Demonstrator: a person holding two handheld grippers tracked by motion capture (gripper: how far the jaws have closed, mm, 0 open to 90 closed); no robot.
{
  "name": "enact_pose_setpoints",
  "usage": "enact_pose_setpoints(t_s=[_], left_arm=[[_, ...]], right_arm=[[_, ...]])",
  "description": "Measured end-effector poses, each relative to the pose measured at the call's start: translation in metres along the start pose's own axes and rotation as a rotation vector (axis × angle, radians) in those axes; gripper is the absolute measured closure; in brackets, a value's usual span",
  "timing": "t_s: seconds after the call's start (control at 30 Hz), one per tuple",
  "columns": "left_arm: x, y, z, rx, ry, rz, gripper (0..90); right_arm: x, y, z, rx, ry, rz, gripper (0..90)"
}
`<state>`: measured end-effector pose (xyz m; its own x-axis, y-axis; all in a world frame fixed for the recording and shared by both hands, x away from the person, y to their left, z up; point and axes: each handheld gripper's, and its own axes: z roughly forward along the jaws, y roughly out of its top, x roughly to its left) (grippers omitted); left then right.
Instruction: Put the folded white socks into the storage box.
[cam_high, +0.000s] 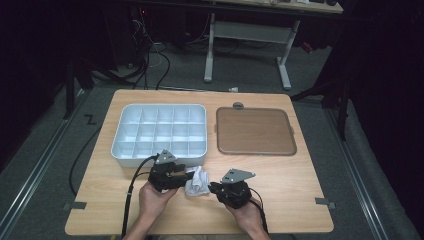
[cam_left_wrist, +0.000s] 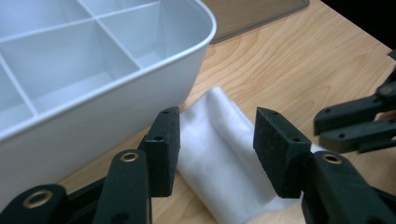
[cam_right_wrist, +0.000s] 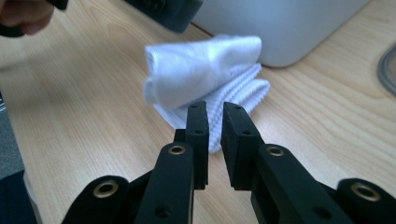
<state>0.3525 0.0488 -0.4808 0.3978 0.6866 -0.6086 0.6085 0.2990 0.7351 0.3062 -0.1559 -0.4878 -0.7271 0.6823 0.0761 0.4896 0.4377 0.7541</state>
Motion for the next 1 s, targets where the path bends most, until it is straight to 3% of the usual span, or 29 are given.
enact_pose_setpoints(t_s=[0.1,0.3,0.43,0.57,0.87,1.0], left_arm=[[0.005,-0.006,-0.001,0.008,0.025,0.010,51.8],[0.006,-0.017,0.005,0.024,0.024,0.002,50.6],[-0.001,-0.025,0.012,0.037,0.030,0.038,49.8],[-0.001,-0.034,0.019,0.063,0.064,0.087,49.8],[0.003,-0.038,0.023,0.069,0.090,0.076,50.1],[0.007,-0.038,0.024,0.084,0.099,0.040,51.6]], right_arm=[[0.002,0.006,-0.003,-0.011,0.004,-0.007,81.6],[0.003,0.018,-0.005,-0.021,0.002,-0.014,81.6],[0.003,0.023,-0.007,-0.030,-0.005,-0.020,81.5],[0.006,0.029,-0.003,-0.039,-0.006,-0.027,81.1],[0.009,0.024,0.026,0.052,-0.029,-0.052,80.4],[0.003,0.012,0.036,0.098,-0.069,-0.058,80.4]])
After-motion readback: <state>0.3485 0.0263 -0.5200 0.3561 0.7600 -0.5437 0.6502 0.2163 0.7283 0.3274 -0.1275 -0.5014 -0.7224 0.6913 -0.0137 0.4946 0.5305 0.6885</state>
